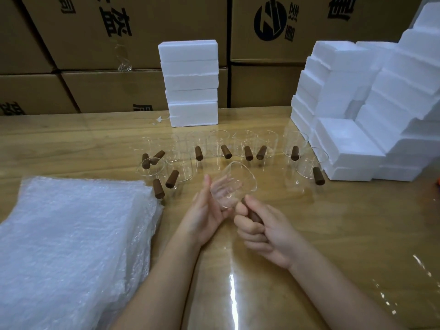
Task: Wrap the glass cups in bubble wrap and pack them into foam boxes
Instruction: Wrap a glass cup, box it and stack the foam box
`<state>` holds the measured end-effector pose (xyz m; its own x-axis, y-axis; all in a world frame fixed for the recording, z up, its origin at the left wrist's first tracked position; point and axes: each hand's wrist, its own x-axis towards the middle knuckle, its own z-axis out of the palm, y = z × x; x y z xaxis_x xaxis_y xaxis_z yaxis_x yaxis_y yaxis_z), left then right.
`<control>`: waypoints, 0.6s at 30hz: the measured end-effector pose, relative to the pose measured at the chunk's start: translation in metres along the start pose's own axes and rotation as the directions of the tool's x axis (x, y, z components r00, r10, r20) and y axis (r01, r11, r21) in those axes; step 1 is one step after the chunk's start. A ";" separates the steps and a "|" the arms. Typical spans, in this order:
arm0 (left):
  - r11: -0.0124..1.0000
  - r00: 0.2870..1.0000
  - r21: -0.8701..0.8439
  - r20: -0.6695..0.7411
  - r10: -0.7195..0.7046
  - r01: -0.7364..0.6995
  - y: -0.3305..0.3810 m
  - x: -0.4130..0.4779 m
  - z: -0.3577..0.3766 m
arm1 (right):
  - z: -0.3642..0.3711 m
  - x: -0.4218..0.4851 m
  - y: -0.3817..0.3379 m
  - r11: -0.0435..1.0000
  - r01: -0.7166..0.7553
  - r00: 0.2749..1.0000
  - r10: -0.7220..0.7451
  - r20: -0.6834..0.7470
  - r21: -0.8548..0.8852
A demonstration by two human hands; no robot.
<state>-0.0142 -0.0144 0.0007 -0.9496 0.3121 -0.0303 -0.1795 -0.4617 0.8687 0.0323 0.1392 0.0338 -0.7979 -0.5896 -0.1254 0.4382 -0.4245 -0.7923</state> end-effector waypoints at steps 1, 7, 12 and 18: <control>1.000 1.000 0.012 -0.018 0.017 -0.016 0.001 0.000 -0.001 | -0.001 0.001 0.000 0.993 0.024 0.997 -0.033 -0.075 -0.119; 0.987 0.980 0.104 -0.144 0.139 -0.125 0.001 -0.001 0.009 | -0.008 0.003 -0.001 0.623 0.005 0.886 -0.365 -0.285 -0.782; 0.973 0.927 0.155 -0.310 0.210 -0.169 -0.002 -0.004 0.019 | -0.010 0.000 0.003 -0.112 -0.271 0.810 -0.564 -0.164 -0.956; 0.944 0.901 0.281 -0.340 0.269 -0.175 -0.003 -0.005 0.023 | -0.007 0.007 0.016 -0.149 -0.243 0.748 -0.657 -0.088 -0.958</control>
<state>-0.0031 0.0038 0.0097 -0.9914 -0.1251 0.0378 0.0692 -0.2572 0.9639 0.0310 0.1328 0.0160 -0.9215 -0.1020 0.3746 -0.2680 0.8653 -0.4236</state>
